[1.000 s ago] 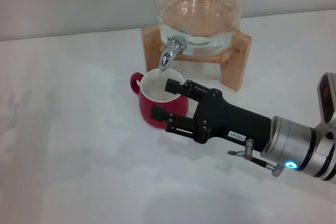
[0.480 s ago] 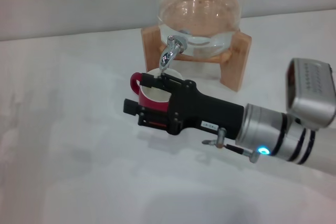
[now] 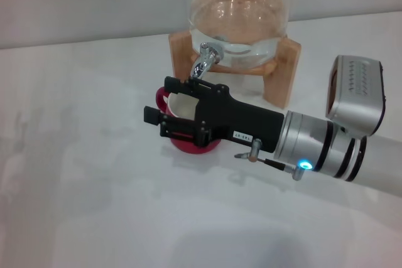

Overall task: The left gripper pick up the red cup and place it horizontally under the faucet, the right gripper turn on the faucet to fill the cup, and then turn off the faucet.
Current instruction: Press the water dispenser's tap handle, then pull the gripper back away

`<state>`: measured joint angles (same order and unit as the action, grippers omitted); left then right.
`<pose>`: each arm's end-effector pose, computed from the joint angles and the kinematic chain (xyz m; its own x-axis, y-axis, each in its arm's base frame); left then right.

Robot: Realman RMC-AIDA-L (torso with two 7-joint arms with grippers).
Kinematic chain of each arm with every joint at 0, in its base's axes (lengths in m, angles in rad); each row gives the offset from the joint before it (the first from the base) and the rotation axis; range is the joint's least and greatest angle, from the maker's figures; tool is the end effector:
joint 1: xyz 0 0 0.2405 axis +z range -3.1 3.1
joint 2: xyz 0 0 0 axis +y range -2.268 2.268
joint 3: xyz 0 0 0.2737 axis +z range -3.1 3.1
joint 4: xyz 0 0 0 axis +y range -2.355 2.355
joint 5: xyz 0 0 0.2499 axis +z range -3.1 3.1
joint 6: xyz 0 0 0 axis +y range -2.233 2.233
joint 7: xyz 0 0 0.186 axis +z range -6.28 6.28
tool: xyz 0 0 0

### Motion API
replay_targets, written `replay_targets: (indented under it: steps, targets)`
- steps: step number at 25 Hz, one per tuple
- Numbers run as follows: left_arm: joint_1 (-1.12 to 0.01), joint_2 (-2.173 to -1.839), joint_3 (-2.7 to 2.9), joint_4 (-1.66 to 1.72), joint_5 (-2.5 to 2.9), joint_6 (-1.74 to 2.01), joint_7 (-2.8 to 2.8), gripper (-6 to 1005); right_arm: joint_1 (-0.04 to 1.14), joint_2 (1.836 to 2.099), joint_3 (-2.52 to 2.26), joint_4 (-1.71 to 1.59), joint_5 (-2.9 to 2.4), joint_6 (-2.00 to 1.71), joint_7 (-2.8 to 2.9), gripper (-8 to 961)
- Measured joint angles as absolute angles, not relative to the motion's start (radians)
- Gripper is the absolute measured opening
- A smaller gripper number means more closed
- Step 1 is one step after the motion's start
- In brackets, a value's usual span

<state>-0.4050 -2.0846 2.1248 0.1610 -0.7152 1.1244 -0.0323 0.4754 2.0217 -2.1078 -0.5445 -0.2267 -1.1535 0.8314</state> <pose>-0.3812 0.3911 -0.0443 0.7864 -0.0168 0.6175 0.6141 -0.0861 -0.7845 0.1857 0.3734 -0.1350 0.5657 -0.1366 -0.8132 -0.4561 -0.8734 -0.1706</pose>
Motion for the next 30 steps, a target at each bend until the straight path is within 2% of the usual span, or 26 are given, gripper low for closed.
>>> replay_targets:
  steps: [30]
  targets:
    - [-0.405, -2.086, 2.128, 0.161, -0.710, 1.124, -0.035, 623, 0.505, 2.020, -2.080, -0.548, -0.227, -1.100, 0.831, 778]
